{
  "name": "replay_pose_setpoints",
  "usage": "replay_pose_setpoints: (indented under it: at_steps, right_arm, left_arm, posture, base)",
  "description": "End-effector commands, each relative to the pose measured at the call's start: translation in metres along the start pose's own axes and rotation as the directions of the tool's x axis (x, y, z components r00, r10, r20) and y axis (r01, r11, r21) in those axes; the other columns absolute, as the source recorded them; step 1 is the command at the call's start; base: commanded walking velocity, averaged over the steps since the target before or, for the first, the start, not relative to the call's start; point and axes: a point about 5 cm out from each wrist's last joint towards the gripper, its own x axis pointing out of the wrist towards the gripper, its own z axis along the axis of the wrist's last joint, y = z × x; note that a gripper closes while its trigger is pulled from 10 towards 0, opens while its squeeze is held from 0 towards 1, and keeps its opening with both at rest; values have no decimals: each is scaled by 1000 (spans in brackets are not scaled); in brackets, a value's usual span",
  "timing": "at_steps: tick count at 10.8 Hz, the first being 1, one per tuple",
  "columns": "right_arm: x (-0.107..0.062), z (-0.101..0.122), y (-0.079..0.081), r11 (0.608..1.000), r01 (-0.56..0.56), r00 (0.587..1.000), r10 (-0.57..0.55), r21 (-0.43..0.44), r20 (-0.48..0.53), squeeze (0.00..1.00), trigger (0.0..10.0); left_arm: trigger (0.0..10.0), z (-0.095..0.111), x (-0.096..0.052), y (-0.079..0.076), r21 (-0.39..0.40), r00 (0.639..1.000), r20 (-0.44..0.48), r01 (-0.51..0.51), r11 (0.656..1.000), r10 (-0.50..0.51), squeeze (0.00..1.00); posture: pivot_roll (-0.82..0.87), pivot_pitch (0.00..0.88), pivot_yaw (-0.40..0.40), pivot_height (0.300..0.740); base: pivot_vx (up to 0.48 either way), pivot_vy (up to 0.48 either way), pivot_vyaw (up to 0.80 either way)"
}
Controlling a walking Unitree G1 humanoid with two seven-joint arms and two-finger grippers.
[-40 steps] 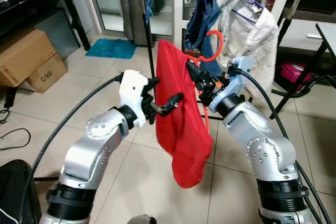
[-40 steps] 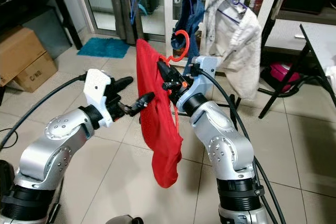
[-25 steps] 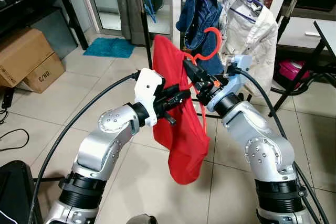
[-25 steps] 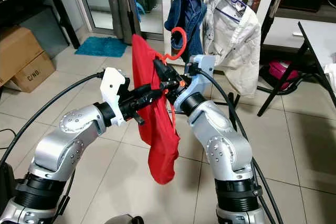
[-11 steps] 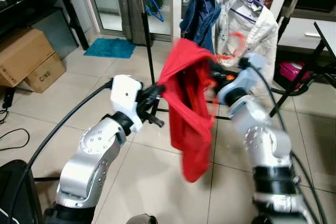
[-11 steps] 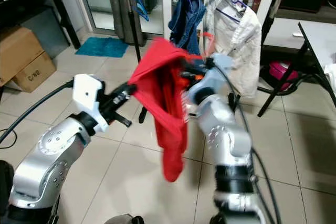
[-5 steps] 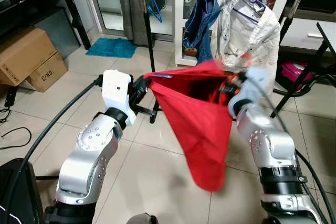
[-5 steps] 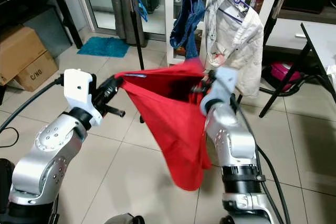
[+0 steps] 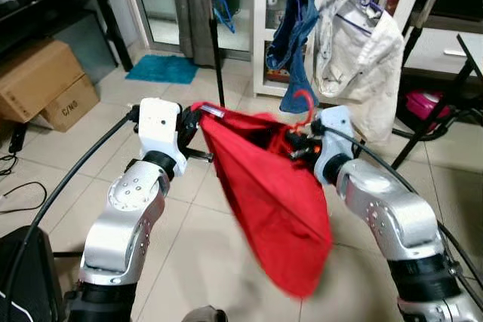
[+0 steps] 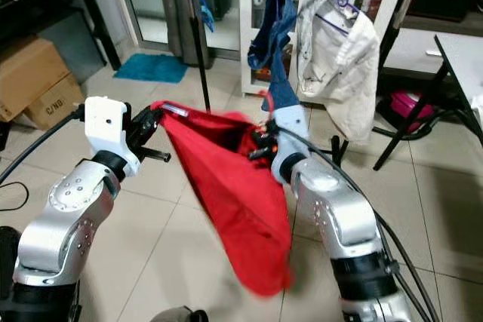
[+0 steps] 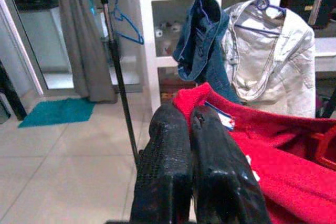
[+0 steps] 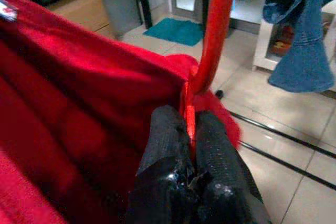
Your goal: Hang hanger
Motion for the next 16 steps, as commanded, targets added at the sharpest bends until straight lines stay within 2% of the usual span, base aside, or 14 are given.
replay_pose_setpoints:
  at_steps: [1,2,4,5,6,7,8,9,10,11,12,13,15,16]
  right_arm:
    - [-2,10,0,999,-12,999,11,35,52,0,10000]
    - [-1,16,-2,998,16,996,-21,60,86,0,10000]
    - [6,34,-23,953,216,946,-258,211,198,0,10000]
    - [8,40,-26,940,245,926,-299,238,229,0,10000]
    - [8,42,-26,938,248,922,-305,241,240,0,10000]
    - [20,36,-1,990,89,981,-106,110,163,0,10000]
    - [21,33,2,991,93,981,-108,99,163,0,10000]
    - [22,33,4,987,92,976,-116,132,186,0,10000]
    - [21,38,4,986,87,969,-117,142,217,0,10000]
    - [20,42,3,986,76,965,-109,146,237,0,10000]
    - [20,46,2,985,66,961,-106,158,257,0,10000]
    - [19,47,0,983,80,956,-123,165,266,0,10000]
    - [20,48,-3,984,100,951,-138,148,276,0,10000]
    - [21,50,-1,986,72,951,-113,149,288,0,10000]
  left_arm:
    - [0,4,2,1,21,1000,8,6,1000,-6,0]
    - [0,3,2,-3,19,999,0,42,999,-42,0]
    - [0,-2,-1,-23,-7,982,-32,185,983,-185,0]
    - [0,-4,-2,-27,-16,975,-44,217,976,-217,0]
    - [0,-5,-2,-28,-14,974,-49,221,975,-222,0]
    - [0,-6,-1,-25,-15,978,-51,202,979,-202,0]
    - [0,-3,1,-24,-14,981,-38,191,982,-191,0]
    - [0,-1,3,-21,-6,984,-30,178,984,-178,0]
    - [3255,-4,4,-19,20,986,-50,162,987,-160,0]
    - [10000,-5,4,-18,24,987,-59,149,989,-148,0]
    - [10000,-4,3,-24,-34,978,-46,200,979,-201,0]
    - [10000,-5,-1,-32,-51,959,-56,276,960,-279,1000]
    - [10000,-6,-4,-35,-57,948,-65,308,950,-311,1000]
    - [10000,-7,-6,-31,-48,945,-79,314,948,-317,1000]
  posture:
    - [-70,3,81,740]
    - [-70,1,81,740]
    - [-67,0,79,740]
    - [-65,0,77,740]
    - [-64,0,75,740]
    - [-65,0,73,740]
    - [-62,0,71,740]
    - [-62,0,70,740]
    - [-65,0,72,740]
    - [-65,0,72,740]
    - [-66,0,75,740]
    - [-66,0,75,740]
    - [-61,0,75,740]
    - [-58,0,76,740]
  base:
    - [0,0,0]
    - [0,0,0]
    - [0,0,0]
    - [0,0,0]
    - [0,0,0]
    - [0,0,0]
    - [0,0,0]
    - [0,0,0]
    - [0,0,0]
    - [0,0,0]
    - [0,0,0]
    - [0,0,0]
    - [0,0,0]
    - [0,0,0]
